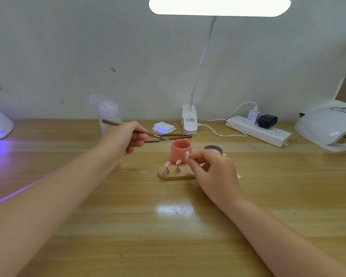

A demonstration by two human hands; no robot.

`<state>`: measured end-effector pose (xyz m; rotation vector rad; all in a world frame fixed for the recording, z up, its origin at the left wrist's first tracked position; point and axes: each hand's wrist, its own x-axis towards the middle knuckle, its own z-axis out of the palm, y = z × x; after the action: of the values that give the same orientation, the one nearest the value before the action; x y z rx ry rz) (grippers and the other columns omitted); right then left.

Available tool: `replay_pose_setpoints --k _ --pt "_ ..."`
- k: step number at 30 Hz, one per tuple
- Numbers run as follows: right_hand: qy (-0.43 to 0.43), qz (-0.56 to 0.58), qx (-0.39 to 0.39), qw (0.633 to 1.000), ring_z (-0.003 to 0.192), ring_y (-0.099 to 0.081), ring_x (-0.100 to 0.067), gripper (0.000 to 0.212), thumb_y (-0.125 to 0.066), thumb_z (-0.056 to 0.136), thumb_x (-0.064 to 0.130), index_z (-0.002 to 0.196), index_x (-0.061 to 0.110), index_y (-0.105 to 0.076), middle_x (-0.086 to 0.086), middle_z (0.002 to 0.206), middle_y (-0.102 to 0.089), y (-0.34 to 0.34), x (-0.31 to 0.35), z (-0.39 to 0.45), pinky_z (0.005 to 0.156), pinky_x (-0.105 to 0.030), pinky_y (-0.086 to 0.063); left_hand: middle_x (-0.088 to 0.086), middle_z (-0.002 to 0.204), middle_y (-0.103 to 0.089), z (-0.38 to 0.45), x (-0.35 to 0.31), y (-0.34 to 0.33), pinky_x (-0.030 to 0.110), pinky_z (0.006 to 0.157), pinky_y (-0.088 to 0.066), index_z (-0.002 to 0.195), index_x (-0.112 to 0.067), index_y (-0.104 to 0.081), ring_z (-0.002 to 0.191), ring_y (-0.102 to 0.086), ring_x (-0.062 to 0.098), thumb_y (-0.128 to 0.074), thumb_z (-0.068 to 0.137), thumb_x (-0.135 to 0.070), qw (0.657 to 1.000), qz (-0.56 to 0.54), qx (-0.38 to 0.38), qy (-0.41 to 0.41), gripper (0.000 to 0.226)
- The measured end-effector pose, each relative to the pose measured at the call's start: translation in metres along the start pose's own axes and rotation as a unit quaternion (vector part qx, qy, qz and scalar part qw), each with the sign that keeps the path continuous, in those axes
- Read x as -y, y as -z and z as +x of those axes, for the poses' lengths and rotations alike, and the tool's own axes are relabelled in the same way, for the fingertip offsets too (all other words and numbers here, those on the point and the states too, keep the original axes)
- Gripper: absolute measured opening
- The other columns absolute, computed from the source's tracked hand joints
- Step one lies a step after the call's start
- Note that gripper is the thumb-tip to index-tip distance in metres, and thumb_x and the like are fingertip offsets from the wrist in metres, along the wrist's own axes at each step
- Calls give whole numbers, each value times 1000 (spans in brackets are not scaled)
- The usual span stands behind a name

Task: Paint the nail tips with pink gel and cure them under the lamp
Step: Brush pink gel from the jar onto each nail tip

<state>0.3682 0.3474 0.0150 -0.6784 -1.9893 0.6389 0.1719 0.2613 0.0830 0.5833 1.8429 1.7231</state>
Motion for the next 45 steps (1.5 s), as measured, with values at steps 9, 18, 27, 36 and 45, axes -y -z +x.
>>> replay_pose_setpoints --k 9,18,27,36,45 --pt "-8 3 -6 1000 56 -56 -10 6 -71 86 28 84 23 -74 10 77 -71 1 1 0 64 -37 -51 1 75 -74 -61 32 -5 17 63 -53 85 -22 -72 69 -69 10 -53 95 -5 960 31 65 -270 27" --pt "-13 4 4 1000 59 -61 -13 3 -71 86 22 86 24 -74 11 79 -71 2 2 0 66 -39 -52 -14 89 -73 -86 52 -6 7 70 -47 101 -31 -69 84 -69 1 -56 89 -23 908 148 96 -380 20" --pt "-13 0 8 1000 59 -60 -11 2 -71 86 23 86 24 -73 12 80 -71 3 1 0 66 -36 -52 -15 78 -70 -88 51 -2 12 66 -48 86 -25 -66 76 -66 4 -49 83 -32 894 154 92 -410 19" --pt "-13 -2 9 1000 59 -61 -16 3 -71 86 22 87 21 -74 10 79 -71 3 2 0 67 -40 -52 -16 85 -71 -90 52 -4 10 70 -45 91 -32 -69 80 -65 5 -59 85 -25 889 177 98 -411 14" --pt "-8 -5 6 1000 58 -60 -14 4 -71 86 20 88 20 -74 8 78 -71 3 3 0 66 -37 -51 -16 85 -73 -89 53 -5 9 70 -46 98 -29 -71 82 -67 2 -56 87 -23 904 156 95 -387 18"
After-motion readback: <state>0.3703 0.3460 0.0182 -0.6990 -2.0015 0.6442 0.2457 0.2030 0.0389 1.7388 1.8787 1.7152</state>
